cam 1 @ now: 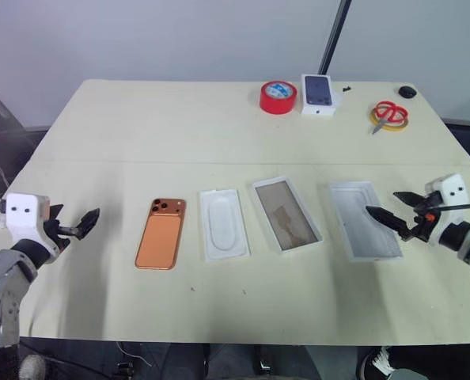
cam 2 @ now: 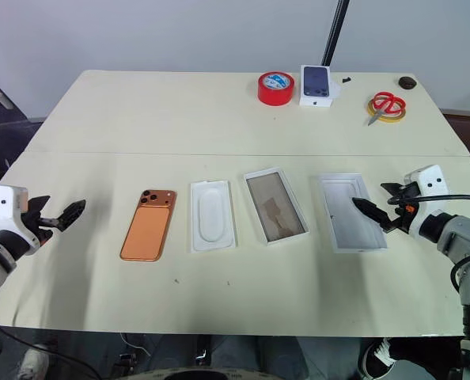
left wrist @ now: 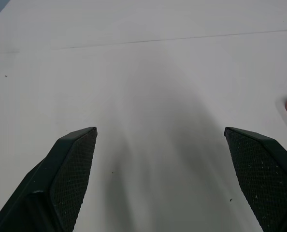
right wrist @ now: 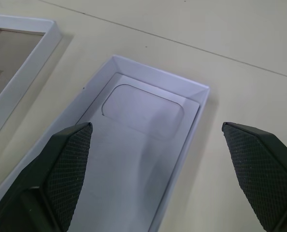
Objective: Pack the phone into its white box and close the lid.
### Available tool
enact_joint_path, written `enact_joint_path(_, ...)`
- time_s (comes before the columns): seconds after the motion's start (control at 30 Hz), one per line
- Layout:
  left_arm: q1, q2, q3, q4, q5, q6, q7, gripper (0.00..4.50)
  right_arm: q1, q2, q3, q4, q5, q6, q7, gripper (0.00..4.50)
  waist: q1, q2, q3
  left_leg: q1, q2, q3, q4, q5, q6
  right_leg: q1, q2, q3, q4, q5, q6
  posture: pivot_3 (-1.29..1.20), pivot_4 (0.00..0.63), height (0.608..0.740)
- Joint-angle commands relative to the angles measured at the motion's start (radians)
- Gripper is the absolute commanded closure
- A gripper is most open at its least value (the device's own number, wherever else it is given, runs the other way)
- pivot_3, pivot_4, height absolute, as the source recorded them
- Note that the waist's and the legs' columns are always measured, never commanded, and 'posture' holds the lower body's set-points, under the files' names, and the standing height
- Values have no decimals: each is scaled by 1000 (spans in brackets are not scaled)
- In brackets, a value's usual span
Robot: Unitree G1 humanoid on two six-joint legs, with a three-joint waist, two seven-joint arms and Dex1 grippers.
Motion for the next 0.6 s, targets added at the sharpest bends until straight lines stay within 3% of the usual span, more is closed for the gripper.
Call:
enact_joint_path(0.03, 1, 8, 20, -42, -12, -7, 0, 74, -12, 0, -10, -32, 14, -11, 8, 11, 0, 0, 0, 0, 0, 0, 0, 0, 0, 0, 0, 0, 0, 0, 0, 0, 150, 732)
enact_joint_path(0.6, -47, -45, -44, -95, -32, 20, 32, 74, -100, 23, 78, -104, 9, -23, 25, 11, 0, 0, 0, 0, 0, 0, 0, 0, 0, 0, 0, 0, 0, 0, 0, 0, 150, 732)
